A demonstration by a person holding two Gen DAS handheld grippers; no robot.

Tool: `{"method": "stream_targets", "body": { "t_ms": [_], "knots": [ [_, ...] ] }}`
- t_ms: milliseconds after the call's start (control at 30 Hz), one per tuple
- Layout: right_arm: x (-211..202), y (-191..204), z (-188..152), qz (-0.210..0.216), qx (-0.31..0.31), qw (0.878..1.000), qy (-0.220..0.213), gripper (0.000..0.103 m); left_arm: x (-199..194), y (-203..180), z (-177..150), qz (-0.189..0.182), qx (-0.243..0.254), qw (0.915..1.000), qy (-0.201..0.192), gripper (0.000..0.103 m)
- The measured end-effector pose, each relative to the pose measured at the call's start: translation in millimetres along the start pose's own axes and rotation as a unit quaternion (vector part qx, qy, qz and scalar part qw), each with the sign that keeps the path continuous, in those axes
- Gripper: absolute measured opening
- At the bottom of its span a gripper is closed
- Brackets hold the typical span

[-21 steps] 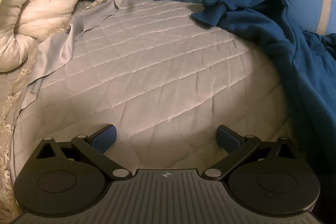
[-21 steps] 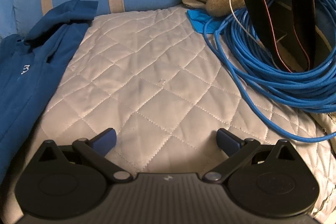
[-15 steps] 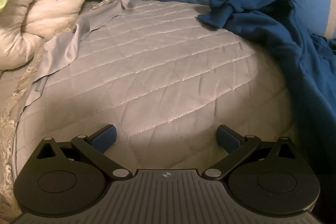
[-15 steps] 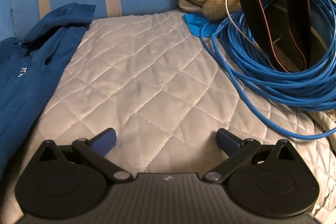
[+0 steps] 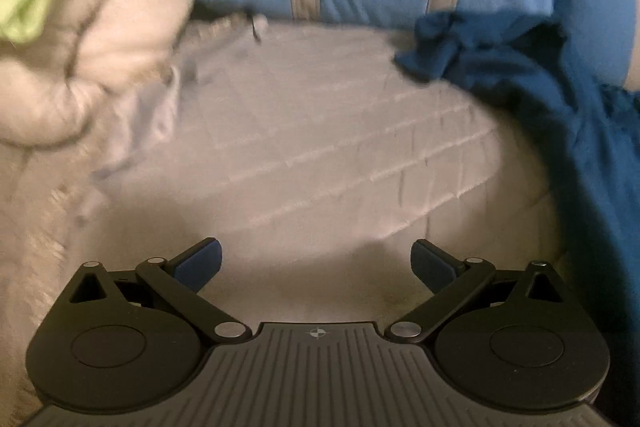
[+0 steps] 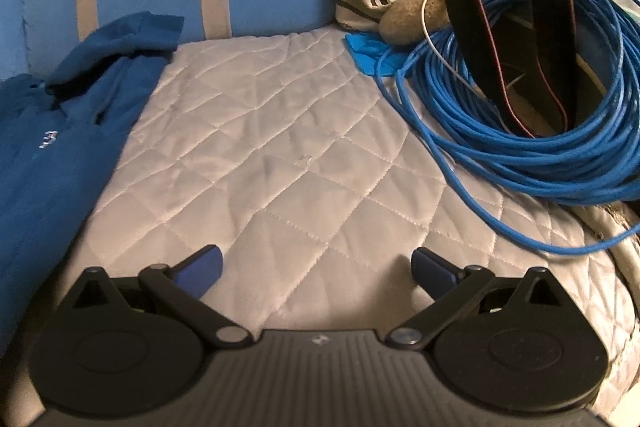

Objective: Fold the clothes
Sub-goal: 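Move both tools toward the crumpled dark blue sweatshirt on the bed, then close the right tool on the sweatshirt while the left tool grasps it too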

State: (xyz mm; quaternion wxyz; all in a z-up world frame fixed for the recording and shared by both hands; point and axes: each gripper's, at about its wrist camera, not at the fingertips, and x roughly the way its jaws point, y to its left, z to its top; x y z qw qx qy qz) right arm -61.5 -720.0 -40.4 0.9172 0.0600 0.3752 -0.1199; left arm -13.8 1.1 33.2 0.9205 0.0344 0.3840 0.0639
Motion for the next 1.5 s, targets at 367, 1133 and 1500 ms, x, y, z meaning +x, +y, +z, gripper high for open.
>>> {"method": "stream_targets", "body": {
  "t_ms": [367, 1133, 1500],
  "knots": [
    [-42.4, 2.3, -0.2, 0.039, -0.002, 0.999, -0.018, 0.103, -111.2, 33.4, 8.8, 0.006, 0.057, 0.9972, -0.047, 0.103],
    [-135.9, -8.3, -0.3, 0.266, 0.035, 0.963, 0.007, 0.103, -167.6, 54.1, -36.8, -0.127, -0.026, 0.9887, -0.075, 0.103],
    [-167.2, -28.5, -41.6, 0.413, 0.141, 0.893, 0.106, 0.102, -162.4, 42.7, -39.1, -0.161, -0.028, 0.9835, -0.078, 0.103]
  ]
}}
